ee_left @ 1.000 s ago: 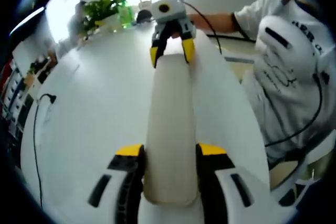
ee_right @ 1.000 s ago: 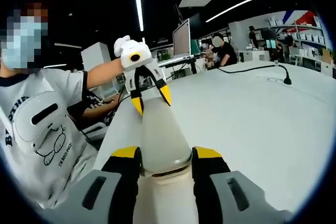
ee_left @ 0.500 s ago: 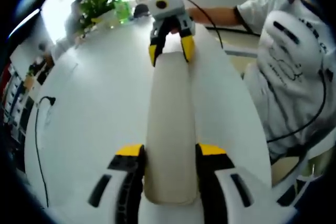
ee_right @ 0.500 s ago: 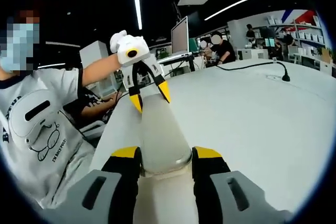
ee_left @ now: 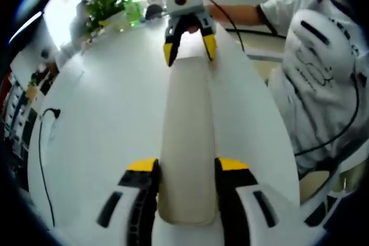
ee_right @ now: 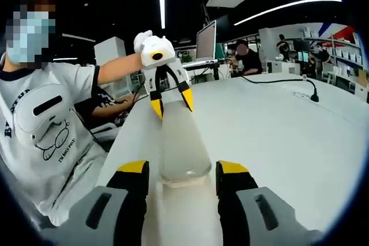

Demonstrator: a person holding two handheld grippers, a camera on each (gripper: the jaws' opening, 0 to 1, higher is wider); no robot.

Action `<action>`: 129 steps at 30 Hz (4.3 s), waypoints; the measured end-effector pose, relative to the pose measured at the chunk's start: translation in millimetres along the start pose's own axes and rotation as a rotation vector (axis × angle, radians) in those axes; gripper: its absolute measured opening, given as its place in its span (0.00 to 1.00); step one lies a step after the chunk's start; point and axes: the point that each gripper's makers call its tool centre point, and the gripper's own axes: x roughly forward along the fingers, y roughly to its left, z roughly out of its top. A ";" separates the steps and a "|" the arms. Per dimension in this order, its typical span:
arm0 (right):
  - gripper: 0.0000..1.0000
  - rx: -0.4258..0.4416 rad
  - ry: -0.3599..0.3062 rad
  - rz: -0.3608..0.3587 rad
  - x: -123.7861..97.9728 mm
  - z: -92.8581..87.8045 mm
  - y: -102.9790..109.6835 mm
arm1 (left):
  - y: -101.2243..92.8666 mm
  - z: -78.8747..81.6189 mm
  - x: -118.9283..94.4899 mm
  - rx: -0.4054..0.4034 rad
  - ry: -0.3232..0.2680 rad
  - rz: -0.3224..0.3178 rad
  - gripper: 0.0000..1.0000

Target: Arrange the utensils inside the cutlery case until each visible utensil rests in its matching compartment.

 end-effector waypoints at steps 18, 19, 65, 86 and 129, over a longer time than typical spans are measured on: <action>0.41 -0.038 -0.024 -0.022 9.6 -1.0 -6.8 | 1.8 0.3 1.3 0.014 0.012 -0.002 0.41; 0.41 -0.029 -0.026 -0.026 9.9 -0.8 -7.2 | 1.7 0.3 1.3 0.012 0.014 -0.003 0.41; 0.39 0.044 -0.034 -0.038 10.6 1.6 -8.1 | 3.1 -0.2 1.8 0.015 0.024 -0.011 0.41; 0.42 0.078 -0.086 -0.065 3.6 6.5 -4.3 | 26.3 -9.2 -59.9 -0.155 -0.193 0.152 0.33; 0.06 0.121 -0.123 -0.461 35.6 22.4 -20.7 | 26.7 -33.4 -49.2 -0.456 -0.458 0.472 0.00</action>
